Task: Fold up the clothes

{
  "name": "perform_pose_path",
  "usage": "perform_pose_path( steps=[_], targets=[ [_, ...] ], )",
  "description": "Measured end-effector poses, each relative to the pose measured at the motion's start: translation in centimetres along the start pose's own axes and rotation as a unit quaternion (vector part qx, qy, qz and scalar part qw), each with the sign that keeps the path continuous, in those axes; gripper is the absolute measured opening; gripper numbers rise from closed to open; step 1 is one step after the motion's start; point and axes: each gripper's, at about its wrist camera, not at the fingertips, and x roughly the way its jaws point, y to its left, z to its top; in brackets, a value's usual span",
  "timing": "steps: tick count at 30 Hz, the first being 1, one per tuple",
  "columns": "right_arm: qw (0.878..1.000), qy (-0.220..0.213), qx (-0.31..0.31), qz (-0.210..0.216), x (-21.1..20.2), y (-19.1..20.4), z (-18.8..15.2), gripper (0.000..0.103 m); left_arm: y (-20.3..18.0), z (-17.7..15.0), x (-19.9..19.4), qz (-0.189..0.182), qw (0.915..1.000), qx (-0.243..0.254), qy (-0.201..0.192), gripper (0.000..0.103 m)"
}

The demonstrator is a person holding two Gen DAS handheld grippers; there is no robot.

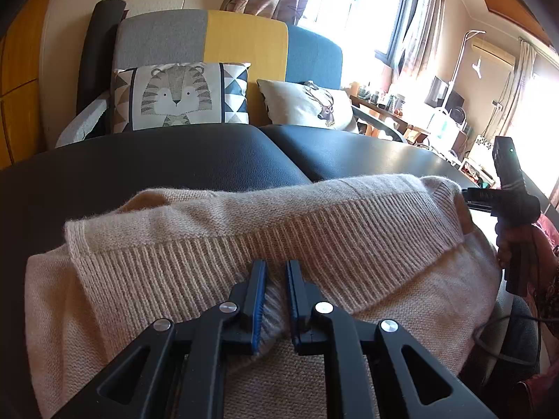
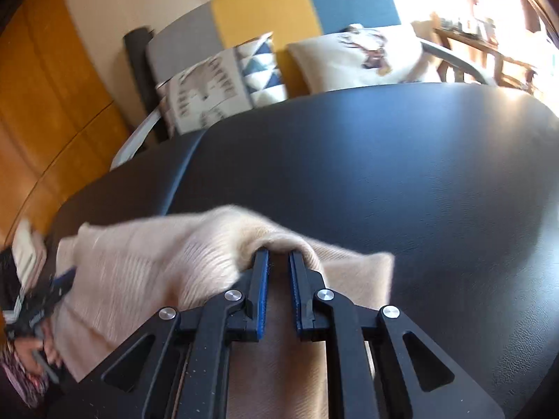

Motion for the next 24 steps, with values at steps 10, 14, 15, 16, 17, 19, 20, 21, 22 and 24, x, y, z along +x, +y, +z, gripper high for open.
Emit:
perform_pose_path(
  steps=[10,14,15,16,17,19,20,21,22,24],
  targets=[
    [0.989,-0.005,0.108,0.097,-3.0,-3.9,-1.4,0.014,0.2,0.0,0.1,-0.009,0.9999,-0.009,0.000,0.011],
    [0.980,-0.010,0.143,0.142,-3.7,-4.2,-1.9,0.014,0.3,0.0,0.1,-0.010,0.9999,-0.010,0.000,0.011],
    [0.974,-0.016,0.164,0.156,-3.8,-4.4,-2.0,0.015,0.3,0.1,0.1,-0.009,0.9999,-0.010,0.000,0.011],
    [0.969,-0.022,0.183,0.167,-3.9,-4.7,-2.1,0.024,0.2,0.1,0.1,-0.007,0.9999,-0.008,0.000,0.011],
    [0.963,-0.028,0.202,0.178,-4.0,-4.9,-2.3,0.034,0.2,0.0,0.1,-0.005,1.0000,-0.006,0.000,0.011],
    [0.951,-0.033,0.234,0.202,-3.9,-5.2,-2.5,0.046,0.1,0.0,0.0,-0.002,1.0000,-0.003,0.000,0.011],
    [0.947,-0.030,0.242,0.210,-3.6,-5.1,-2.5,0.046,0.1,0.0,0.0,-0.002,1.0000,-0.003,0.000,0.011],
    [0.946,-0.024,0.244,0.209,-3.3,-5.0,-2.5,0.046,0.1,0.0,0.0,-0.002,1.0000,-0.003,0.000,0.011],
    [0.948,-0.020,0.241,0.209,-2.9,-4.8,-2.3,0.046,0.1,0.0,0.0,-0.002,1.0000,-0.003,0.000,0.011],
    [0.952,-0.012,0.227,0.205,-2.3,-4.1,-2.1,0.046,0.1,0.0,0.0,-0.001,1.0000,-0.002,0.000,0.011]
  ],
)
